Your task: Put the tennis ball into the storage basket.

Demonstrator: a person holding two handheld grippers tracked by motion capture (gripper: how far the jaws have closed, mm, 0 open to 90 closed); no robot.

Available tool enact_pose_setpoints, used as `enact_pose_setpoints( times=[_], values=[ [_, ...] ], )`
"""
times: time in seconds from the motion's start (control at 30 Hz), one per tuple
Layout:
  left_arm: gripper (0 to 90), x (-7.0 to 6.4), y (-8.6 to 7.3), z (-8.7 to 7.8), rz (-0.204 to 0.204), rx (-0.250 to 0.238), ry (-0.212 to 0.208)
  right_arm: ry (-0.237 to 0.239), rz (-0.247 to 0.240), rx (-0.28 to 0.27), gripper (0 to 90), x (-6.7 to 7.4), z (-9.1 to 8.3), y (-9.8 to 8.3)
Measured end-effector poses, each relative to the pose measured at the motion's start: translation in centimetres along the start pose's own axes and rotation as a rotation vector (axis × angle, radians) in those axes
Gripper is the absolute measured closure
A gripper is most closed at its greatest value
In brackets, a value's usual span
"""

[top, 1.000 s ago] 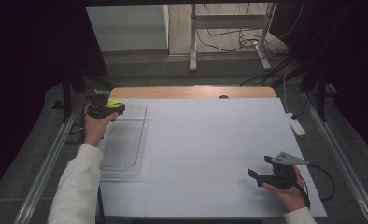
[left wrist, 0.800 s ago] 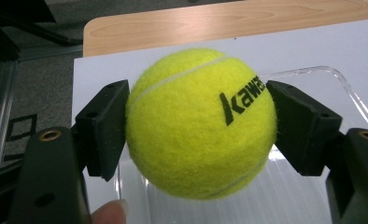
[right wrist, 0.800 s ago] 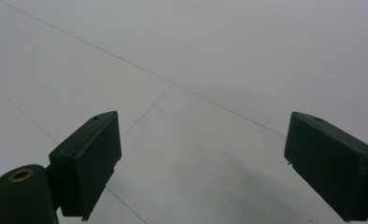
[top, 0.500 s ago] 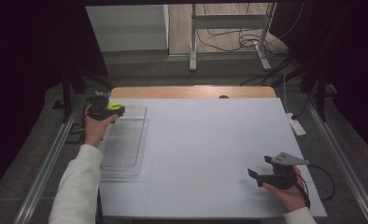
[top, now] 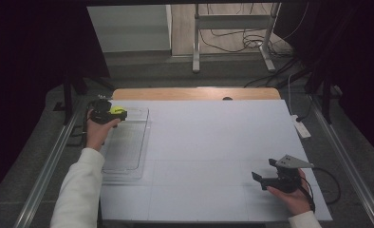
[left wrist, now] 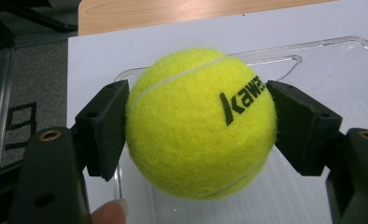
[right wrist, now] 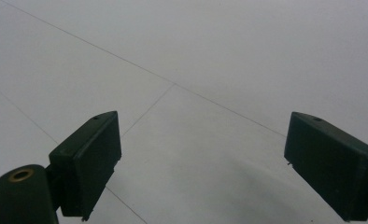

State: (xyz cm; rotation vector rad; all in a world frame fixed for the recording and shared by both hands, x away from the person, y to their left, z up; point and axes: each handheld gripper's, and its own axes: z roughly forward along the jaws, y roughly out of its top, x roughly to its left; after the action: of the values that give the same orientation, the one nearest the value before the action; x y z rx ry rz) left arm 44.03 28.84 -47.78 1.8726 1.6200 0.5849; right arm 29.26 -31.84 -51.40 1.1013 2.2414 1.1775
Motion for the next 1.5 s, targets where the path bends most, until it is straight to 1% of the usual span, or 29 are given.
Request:
enact_pose_setpoints(
  times=[0.1,0.3,0.47,0.63,0.73,0.8,0.9,1.07,1.1,1.17,1.23,1.3,1.43,1.47,1.5],
  values=[
    [26.6,-0.2,0.0,0.1,-0.001,0.000,0.001,0.000,0.000,0.000,11.2,0.0,0.0,0.0],
    [26.6,-0.5,-0.2,0.4,0.029,0.021,0.007,0.000,0.000,-0.001,11.2,0.0,0.0,0.0],
    [26.6,-0.7,-0.2,0.8,0.039,0.035,0.012,-0.001,0.000,0.000,11.2,0.0,0.0,0.0],
    [26.6,-1.2,-0.3,1.3,0.071,0.070,0.030,-0.001,0.000,0.001,11.2,0.0,0.0,0.0],
    [26.6,-1.3,-0.4,1.6,0.077,0.082,0.034,0.000,0.000,0.000,11.2,0.0,0.0,0.0],
    [26.5,-1.4,-0.4,1.6,0.074,0.085,0.032,0.000,-0.001,0.000,11.2,0.0,0.0,0.0],
    [26.5,-1.4,-0.4,1.8,0.084,0.095,0.035,0.002,-0.001,0.000,11.2,0.0,0.0,0.0],
    [26.5,-1.6,-0.6,2.2,0.095,0.118,0.038,0.001,-0.001,0.001,11.2,0.0,0.0,0.0],
    [26.5,-1.6,-0.6,2.3,0.101,0.128,0.037,0.001,0.000,0.001,11.2,0.0,0.0,0.0],
    [26.5,-1.5,-0.7,2.6,0.099,0.142,0.036,0.001,0.000,0.002,11.2,0.0,0.0,0.0],
    [26.5,-1.6,-0.7,2.7,0.095,0.143,0.031,0.000,0.000,0.002,11.2,0.0,0.0,0.0],
    [26.5,-1.6,-0.6,2.8,0.106,0.154,0.036,0.000,0.001,0.004,11.2,0.0,0.1,0.0],
    [26.4,-1.7,-0.7,3.0,0.101,0.164,0.036,0.000,0.000,0.005,11.2,0.0,0.0,0.0],
    [26.4,-1.7,-0.7,3.0,0.111,0.170,0.039,0.000,0.000,0.005,11.2,0.0,0.0,0.0],
    [26.4,-1.7,-0.7,3.0,0.111,0.170,0.039,0.000,0.000,0.005,11.2,0.0,0.0,0.0]
  ],
)
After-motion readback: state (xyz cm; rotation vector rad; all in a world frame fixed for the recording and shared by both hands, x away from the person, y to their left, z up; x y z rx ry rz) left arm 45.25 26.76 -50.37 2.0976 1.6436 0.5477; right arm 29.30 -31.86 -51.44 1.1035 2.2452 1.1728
